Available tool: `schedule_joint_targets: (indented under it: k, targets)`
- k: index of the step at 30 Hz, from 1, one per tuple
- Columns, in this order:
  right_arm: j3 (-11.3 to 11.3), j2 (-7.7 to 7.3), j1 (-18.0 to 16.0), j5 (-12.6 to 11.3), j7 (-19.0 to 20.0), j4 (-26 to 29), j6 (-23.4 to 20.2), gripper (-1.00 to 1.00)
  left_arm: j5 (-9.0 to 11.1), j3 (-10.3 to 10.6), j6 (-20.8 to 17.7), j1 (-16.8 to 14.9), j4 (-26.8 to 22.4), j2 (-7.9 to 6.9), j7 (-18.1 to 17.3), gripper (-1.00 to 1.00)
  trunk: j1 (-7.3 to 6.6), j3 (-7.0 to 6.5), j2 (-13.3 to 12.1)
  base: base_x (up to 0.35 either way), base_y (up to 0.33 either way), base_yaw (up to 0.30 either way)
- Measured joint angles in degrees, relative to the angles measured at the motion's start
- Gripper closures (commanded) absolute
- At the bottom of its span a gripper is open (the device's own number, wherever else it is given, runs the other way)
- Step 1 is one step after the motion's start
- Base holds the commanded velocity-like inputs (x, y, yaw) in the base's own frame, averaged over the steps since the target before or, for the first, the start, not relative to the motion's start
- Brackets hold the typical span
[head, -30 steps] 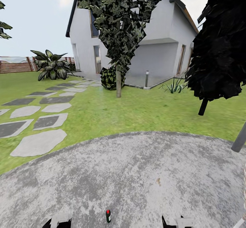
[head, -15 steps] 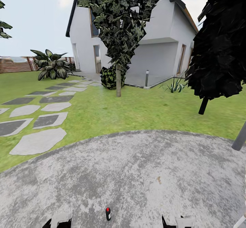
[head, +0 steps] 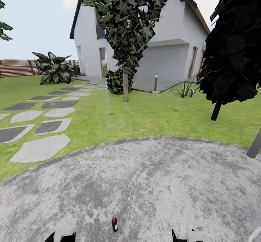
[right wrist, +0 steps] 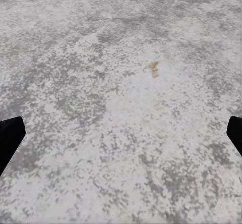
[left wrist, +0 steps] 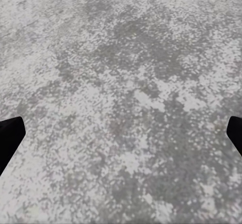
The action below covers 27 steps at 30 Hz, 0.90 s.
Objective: In the garden, pick up the pesticide atomizer on the floor and spray pesticide onto both trees until each tree trunk is fully covered.
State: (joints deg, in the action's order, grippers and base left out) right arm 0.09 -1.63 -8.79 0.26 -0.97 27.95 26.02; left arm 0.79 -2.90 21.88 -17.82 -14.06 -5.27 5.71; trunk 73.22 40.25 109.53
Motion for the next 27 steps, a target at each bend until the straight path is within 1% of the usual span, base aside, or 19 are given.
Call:
schedule_joint_targets:
  k: [27]
  targets:
    - [0.00,0.02,0.00,0.00,0.09,-0.07,0.00,-1.00,0.00,0.00,0.00,-0.02,0.00,-0.04,0.00,-1.00,5.93,4.85,10.83,0.000,0.000,0.000]
